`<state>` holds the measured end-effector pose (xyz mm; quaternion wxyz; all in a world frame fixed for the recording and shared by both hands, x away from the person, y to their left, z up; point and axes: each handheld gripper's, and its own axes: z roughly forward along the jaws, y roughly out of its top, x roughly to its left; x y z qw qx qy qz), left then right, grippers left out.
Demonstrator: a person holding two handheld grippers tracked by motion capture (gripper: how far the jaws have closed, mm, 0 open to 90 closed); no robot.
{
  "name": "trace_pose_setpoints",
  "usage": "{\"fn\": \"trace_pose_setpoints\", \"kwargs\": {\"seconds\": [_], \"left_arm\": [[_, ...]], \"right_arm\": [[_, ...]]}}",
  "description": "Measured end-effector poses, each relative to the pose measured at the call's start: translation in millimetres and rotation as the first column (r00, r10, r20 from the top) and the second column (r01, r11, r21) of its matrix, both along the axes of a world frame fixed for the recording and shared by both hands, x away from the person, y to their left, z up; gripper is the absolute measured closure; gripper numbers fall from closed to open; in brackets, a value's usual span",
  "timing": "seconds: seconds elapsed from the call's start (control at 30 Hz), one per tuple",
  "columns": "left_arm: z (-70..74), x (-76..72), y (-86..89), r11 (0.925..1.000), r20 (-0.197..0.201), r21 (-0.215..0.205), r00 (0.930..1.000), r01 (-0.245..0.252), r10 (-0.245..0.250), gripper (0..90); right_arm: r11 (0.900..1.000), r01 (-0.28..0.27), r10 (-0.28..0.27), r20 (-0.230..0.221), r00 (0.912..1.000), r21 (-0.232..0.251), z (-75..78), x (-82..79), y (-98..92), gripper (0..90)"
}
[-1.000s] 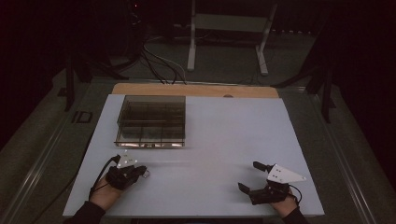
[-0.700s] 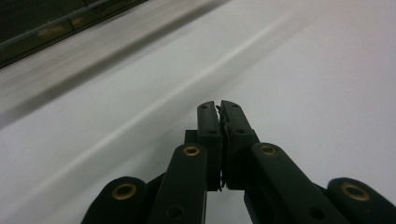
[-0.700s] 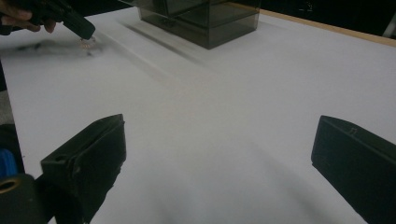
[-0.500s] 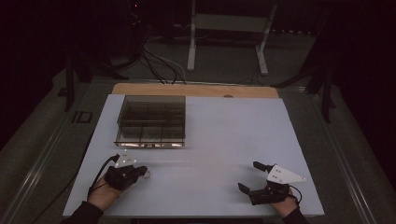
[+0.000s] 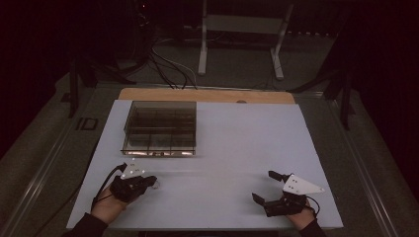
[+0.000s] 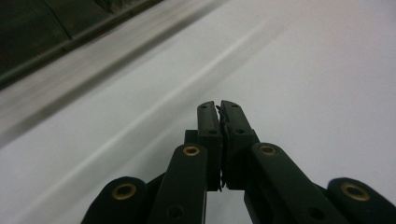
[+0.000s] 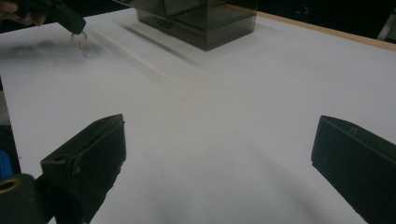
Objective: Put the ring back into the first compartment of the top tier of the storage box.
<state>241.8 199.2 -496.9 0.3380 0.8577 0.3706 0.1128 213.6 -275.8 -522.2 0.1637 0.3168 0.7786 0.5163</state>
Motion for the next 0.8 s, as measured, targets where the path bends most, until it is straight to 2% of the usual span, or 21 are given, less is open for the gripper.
{"fn": "trace_pose_setpoints", "kwargs": {"seconds": [0.1,0.6,0.8], "left_arm": [[5.2,-1.6,-0.6,1.0000,0.014,0.001,0.9999,0.001,-0.001,90.0],[19.1,-2.6,-3.4,0.9991,0.023,0.004,0.9989,0.041,-0.041,90.0],[26.1,-3.5,-3.7,0.9985,0.028,-0.012,0.9982,0.054,-0.053,90.0]], "right_arm": [[1.000,-0.002,0.002,0.000,1.0000,0.001,-0.1,0.1,0.4,2.9],[1.000,-0.002,0.002,-0.002,1.0000,0.003,0.0,0.3,0.1,2.9],[1.000,-0.001,0.001,0.000,1.0000,0.004,0.1,0.3,-0.3,2.9]]}}
